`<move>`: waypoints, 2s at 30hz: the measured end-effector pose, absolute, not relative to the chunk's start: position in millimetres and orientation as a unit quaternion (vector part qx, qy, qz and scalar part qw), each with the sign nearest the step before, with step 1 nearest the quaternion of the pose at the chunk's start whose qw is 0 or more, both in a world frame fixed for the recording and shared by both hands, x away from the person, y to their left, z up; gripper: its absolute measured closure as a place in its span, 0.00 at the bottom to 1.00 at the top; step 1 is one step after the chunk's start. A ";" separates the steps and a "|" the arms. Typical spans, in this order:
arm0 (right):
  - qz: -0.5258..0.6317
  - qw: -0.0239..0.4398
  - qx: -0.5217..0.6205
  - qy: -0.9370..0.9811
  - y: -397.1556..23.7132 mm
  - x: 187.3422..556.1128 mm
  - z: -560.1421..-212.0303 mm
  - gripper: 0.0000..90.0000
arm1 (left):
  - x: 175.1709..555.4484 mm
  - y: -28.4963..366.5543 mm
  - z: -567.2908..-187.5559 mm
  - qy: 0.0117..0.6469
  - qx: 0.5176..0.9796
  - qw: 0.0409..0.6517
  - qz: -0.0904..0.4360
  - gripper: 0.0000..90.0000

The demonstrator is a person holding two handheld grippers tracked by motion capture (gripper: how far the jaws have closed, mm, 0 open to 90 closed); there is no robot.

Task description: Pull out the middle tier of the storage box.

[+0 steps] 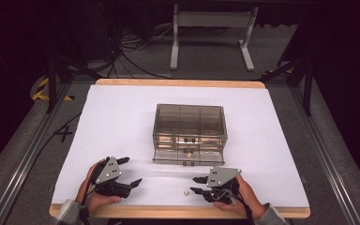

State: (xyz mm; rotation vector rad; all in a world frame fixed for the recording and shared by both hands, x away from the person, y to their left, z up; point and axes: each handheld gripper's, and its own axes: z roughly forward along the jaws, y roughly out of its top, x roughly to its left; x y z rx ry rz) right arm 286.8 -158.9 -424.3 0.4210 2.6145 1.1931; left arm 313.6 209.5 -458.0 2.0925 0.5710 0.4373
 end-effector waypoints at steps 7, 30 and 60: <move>0.405 0.095 0.126 0.900 -148.6 283.2 -430.8 0.73 | 313.3 209.4 -457.9 0.228 0.847 0.446 0.177 0.17; 0.391 0.080 0.145 0.906 -132.0 290.8 -450.8 0.91 | 312.9 207.6 -458.4 0.225 0.851 0.440 0.179 0.17; 0.396 0.125 0.139 0.899 -145.5 287.8 -433.4 0.92 | 313.0 206.8 -458.6 0.221 0.854 0.436 0.179 0.17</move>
